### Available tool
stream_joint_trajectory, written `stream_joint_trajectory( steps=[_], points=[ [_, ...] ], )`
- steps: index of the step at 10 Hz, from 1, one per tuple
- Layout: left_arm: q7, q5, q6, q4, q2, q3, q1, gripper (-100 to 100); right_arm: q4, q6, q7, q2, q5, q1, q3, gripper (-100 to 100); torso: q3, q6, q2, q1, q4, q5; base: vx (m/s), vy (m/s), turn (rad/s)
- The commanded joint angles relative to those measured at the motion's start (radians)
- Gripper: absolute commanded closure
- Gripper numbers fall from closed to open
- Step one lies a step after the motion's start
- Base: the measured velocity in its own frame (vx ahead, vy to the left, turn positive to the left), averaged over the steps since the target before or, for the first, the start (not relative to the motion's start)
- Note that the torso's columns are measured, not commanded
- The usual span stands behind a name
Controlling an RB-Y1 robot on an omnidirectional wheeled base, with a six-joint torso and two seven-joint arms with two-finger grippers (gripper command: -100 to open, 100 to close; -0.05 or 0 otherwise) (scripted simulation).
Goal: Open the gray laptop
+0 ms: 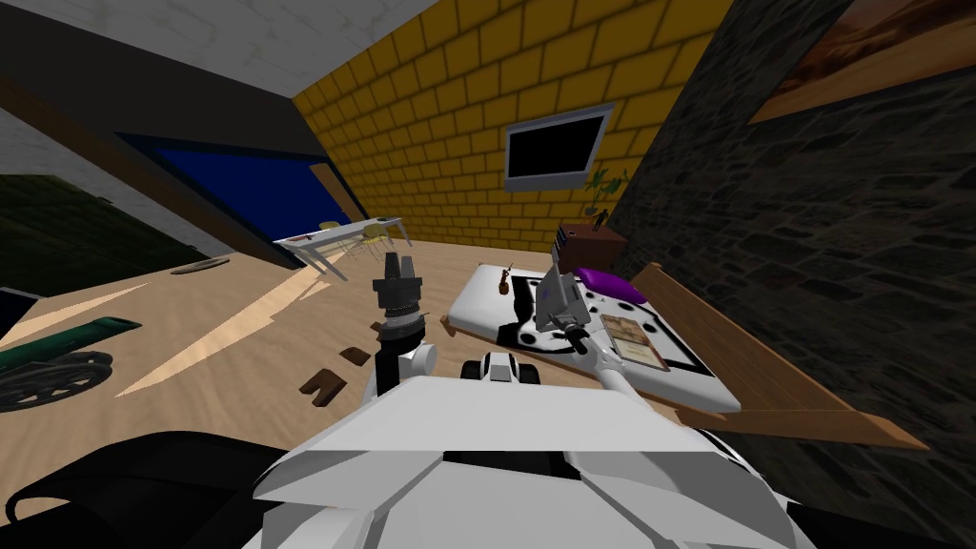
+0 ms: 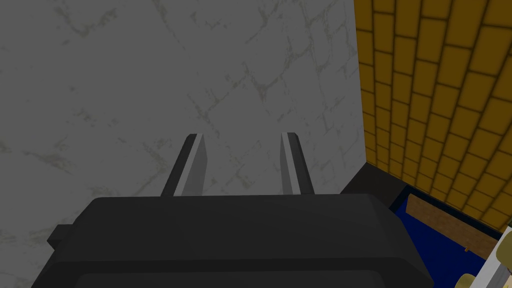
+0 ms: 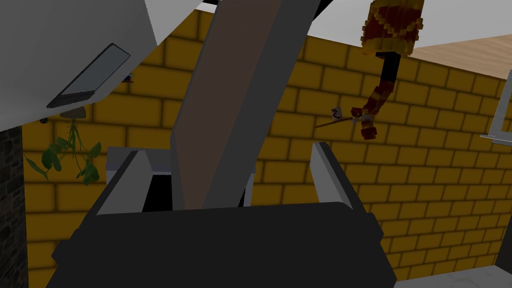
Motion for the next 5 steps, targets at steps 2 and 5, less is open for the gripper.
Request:
stream_joint_trajectory(
  steps=[2,5],
  points=[
    [0.000,0.000,0.000,0.000,0.000,0.000,0.000,0,-0.017,0.026,-0.105,-0.010,0.043,0.003,0.018,-100,0.000,0.000,0.000,0.000,0.000,0.000,-0.006,-0.004,0.000],
    [0.000,0.000,0.000,0.000,0.000,0.000,0.000,0,-0.050,0.072,-0.192,-0.032,0.111,0.010,0.056,-100,0.000,0.000,0.000,0.000,0.001,0.000,-0.020,-0.009,0.038]
  ],
)
